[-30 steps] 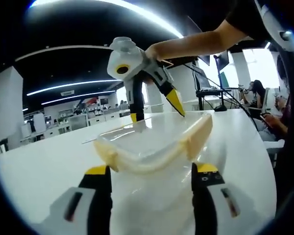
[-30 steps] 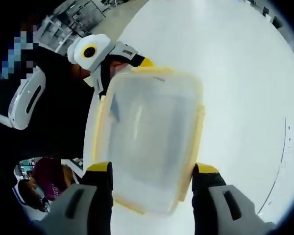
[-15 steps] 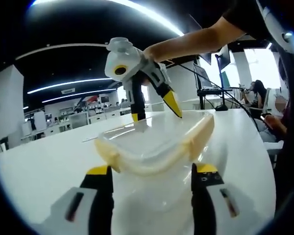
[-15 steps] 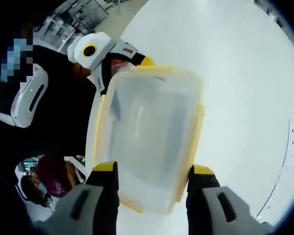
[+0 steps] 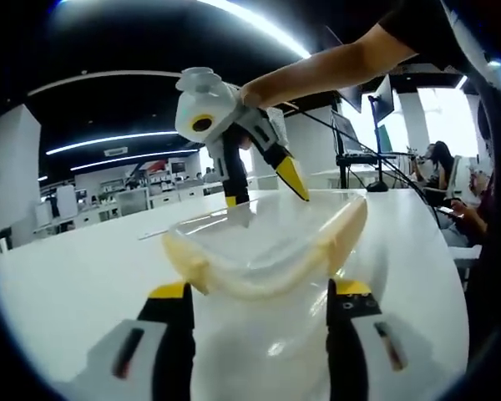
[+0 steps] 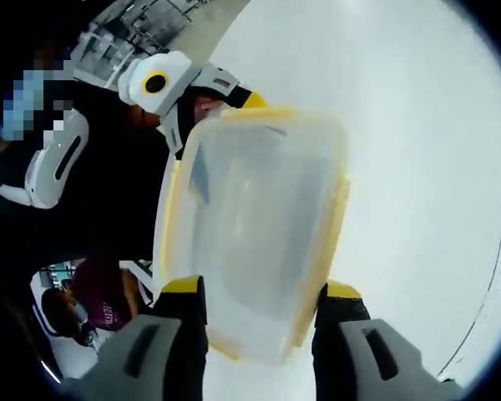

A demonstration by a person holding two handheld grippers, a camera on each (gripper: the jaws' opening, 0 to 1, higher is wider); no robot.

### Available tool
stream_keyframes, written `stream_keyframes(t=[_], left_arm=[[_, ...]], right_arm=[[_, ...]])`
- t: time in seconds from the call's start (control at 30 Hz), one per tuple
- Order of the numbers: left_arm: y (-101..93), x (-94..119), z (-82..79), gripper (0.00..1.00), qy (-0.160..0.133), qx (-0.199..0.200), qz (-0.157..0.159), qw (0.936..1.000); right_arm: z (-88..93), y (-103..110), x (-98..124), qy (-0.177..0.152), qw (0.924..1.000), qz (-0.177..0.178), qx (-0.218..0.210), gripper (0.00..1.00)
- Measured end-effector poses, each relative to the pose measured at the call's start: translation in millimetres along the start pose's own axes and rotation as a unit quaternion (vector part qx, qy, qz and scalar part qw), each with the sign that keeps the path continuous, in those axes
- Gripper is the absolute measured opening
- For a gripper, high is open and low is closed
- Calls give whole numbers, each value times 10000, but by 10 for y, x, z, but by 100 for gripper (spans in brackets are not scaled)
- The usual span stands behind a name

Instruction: Snap each plastic latch of the storage box into its locked position after aligning the lid with the box until every specified latch is closed and the lid sits flush.

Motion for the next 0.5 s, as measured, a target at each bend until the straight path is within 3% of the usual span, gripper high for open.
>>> stream_keyframes(t=[0.17,0.4,0.5], left_arm=[[-4,-2,-4,61,-5,6,20,10000],[-10,7,-10,63,-46,18,44,10000],[-11,16,-3,64,-81,22,53,10000]], right_arm=[[26,-12,14,-135,9998,-160,-32,44],[28,12,20,-222,9995,-197,-62,51],[46,23,23,-453,9987,-218,33,54]])
Point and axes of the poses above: the point that each gripper's makers call its tool centre point, and the gripper's own axes: x roughly backward along the fingers, y roughly to its left, z roughly out of its underside, the point moved 4 cm from there along x, roughly backward along the fingers, and after that the axes turned 15 degrees about -z, right-handed, at the moved point
